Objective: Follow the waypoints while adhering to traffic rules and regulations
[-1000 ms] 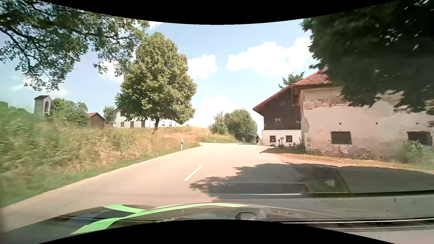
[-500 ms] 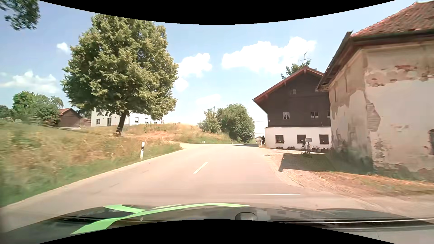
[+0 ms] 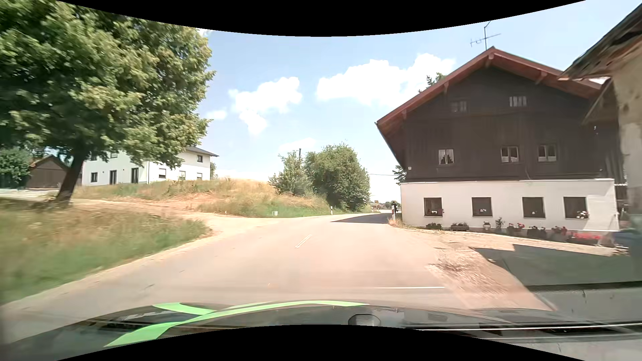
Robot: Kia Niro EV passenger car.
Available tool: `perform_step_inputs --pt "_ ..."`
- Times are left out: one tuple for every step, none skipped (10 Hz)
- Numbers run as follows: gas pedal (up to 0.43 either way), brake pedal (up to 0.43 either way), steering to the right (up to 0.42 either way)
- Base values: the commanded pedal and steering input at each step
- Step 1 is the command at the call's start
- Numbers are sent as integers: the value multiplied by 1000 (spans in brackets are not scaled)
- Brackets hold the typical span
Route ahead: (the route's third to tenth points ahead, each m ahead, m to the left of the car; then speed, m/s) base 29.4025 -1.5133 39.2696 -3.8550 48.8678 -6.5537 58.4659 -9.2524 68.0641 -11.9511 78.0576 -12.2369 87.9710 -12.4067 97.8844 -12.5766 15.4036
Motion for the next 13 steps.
perform_step_inputs --pt "130 0 35" --pt "130 0 37" --pt "130 0 39" --pt "130 0 41" --pt "130 0 41" --pt "138 0 41" --pt "138 0 41" --pt "150 0 41" --pt "157 0 40" --pt "177 0 39" --pt "189 0 39" --pt "197 0 39" --pt "209 0 39"
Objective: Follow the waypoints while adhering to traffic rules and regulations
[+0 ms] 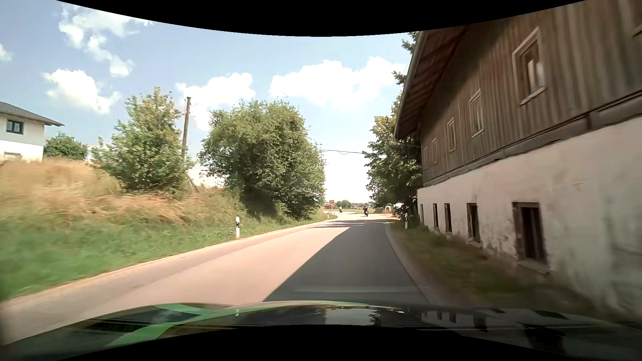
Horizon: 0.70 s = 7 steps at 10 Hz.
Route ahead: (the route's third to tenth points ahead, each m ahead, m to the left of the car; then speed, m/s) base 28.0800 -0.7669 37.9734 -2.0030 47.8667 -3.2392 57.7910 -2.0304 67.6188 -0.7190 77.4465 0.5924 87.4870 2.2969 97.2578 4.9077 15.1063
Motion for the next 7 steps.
perform_step_inputs --pt "209 0 39" --pt "209 0 39" --pt "220 0 39" --pt "220 0 36" --pt "228 0 31" --pt "228 0 28" --pt "228 0 27"
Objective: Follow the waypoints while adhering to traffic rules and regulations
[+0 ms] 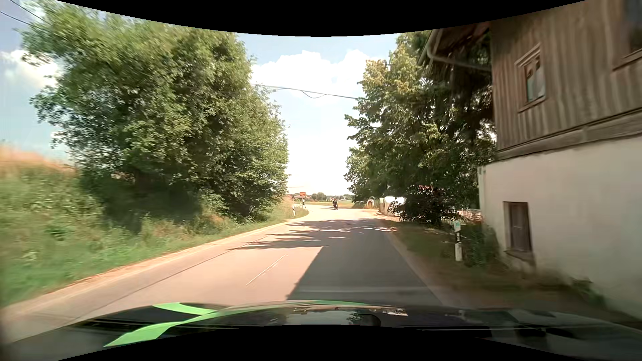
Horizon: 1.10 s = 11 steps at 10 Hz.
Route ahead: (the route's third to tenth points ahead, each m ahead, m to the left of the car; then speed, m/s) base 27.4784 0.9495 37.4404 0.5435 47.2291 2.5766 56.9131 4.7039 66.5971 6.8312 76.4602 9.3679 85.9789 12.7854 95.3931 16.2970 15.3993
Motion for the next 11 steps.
perform_step_inputs --pt "228 0 26" --pt "220 0 23" --pt "209 0 20" --pt "189 0 15" --pt "189 0 9" --pt "189 0 2" --pt "189 0 0" --pt "189 0 0" --pt "189 0 -1" --pt "197 0 -1" --pt "197 0 -2"
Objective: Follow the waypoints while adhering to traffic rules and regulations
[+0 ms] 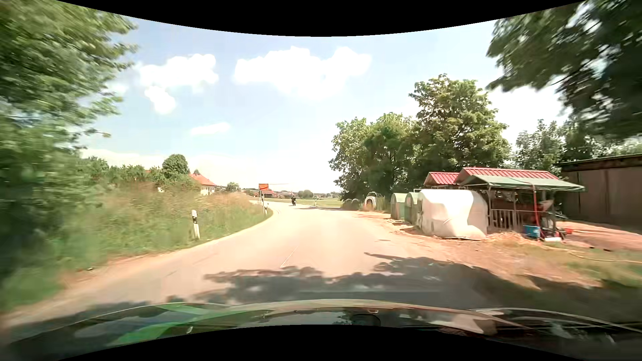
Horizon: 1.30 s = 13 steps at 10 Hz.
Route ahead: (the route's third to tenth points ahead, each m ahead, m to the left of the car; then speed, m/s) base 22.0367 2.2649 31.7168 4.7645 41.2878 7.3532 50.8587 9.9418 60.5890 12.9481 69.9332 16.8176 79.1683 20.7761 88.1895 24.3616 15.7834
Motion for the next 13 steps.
perform_step_inputs --pt "209 0 -7" --pt "209 0 -11" --pt "209 0 -16" --pt "209 0 -20" --pt "209 0 -24" --pt "209 0 -27" --pt "228 0 -30" --pt "240 0 -32" --pt "248 0 -33" --pt "248 0 -36" --pt "248 0 -40" --pt "260 0 -43" --pt "260 0 -44"
